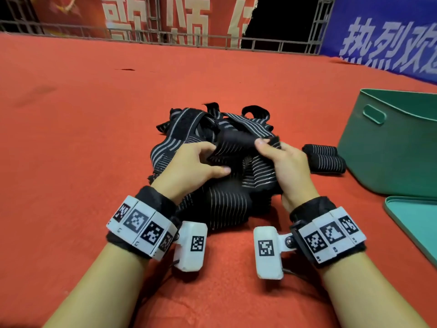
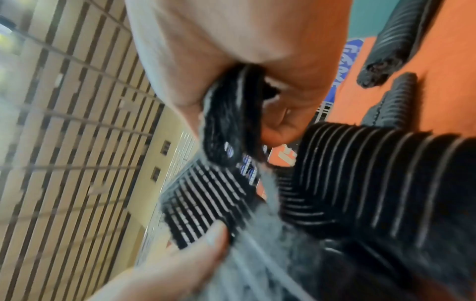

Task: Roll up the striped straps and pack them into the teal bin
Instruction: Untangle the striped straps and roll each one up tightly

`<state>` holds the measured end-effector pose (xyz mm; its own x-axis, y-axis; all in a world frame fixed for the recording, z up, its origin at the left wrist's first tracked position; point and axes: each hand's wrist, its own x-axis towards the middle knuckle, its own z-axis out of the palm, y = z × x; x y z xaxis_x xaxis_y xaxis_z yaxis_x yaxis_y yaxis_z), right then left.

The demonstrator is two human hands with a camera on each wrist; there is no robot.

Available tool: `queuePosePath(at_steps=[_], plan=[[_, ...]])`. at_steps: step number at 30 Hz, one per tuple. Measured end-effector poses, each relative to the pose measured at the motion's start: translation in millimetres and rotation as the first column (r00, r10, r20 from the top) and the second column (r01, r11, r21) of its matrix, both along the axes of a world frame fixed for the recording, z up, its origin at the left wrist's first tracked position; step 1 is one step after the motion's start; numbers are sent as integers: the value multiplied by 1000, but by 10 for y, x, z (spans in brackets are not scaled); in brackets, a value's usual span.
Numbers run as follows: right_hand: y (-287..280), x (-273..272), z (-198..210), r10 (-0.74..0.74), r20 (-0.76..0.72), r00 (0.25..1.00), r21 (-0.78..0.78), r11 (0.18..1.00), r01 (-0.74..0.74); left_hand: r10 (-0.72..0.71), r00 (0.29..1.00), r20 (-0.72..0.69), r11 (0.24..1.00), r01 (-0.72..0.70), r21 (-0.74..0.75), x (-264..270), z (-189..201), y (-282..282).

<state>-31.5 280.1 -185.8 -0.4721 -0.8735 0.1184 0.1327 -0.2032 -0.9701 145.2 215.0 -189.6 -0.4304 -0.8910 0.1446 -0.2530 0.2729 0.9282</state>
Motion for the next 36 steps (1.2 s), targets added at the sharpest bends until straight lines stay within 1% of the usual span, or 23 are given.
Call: queuePosePath(at_steps=[1,2,3,4,6,8,10,12,13,16,18,20,22,24,26,28,30,32,34,36], plan=[[-5,-20,3,-29,51,998,-15,999,30,-29,999,23,1000,29,10,4,-8,9],[2,-35,14,-25,75,997,-18,999,27,-52,998,40,999,51,19,6,-12,18],[12,-49,17,5,65,998,-13,1000,-4,-73,997,38,997,72,26,2,-5,38],[35,-52,27,52,39,998,3,999,-52,-96,995,12,995,96,38,-5,17,69],[74,-54,30,155,-3,988,41,987,-155,-105,989,-109,993,110,49,-35,67,136],[100,-51,17,217,-18,976,56,975,-216,-32,978,-207,999,24,-41,-47,80,129],[102,-47,9,231,-23,973,63,971,-229,17,975,-223,991,-47,-128,-44,65,107],[103,-46,7,213,-50,976,42,977,-211,33,967,-251,989,-68,-132,-58,44,116],[99,-47,3,202,-73,977,31,979,-201,65,958,-280,986,-105,-132,-57,27,117],[95,-35,33,213,-67,975,26,977,-212,240,908,-343,942,-303,-143,-19,-28,48],[76,8,60,259,-125,958,34,966,-257,304,887,-348,927,-360,-108,7,-57,-9],[48,41,53,301,-264,916,78,954,-291,279,899,-338,946,-318,-65,6,-63,-13],[40,65,16,326,-356,876,102,945,-310,188,930,-317,973,-220,-70,-27,-53,34],[48,53,-21,309,-374,875,87,951,-298,76,942,-327,993,-100,-57,-59,-32,94],[79,28,-29,282,-362,888,76,959,-274,-24,926,-376,1000,21,-11,-75,-6,141],[93,-19,-29,258,-356,898,78,966,-247,-87,911,-402,996,89,-14,-69,0,165],[104,-63,-23,244,-326,913,64,970,-236,-112,914,-389,993,88,-79,-47,4,180],[119,-78,-8,216,-285,934,31,976,-216,-69,926,-372,993,28,-114,-36,-10,156],[114,-80,-8,133,-284,950,-18,989,-143,0,927,-375,995,-38,-95,-32,-18,133],[96,-49,-24,27,-272,962,-88,995,-53,23,935,-353,997,-49,-67,-29,-26,124]])
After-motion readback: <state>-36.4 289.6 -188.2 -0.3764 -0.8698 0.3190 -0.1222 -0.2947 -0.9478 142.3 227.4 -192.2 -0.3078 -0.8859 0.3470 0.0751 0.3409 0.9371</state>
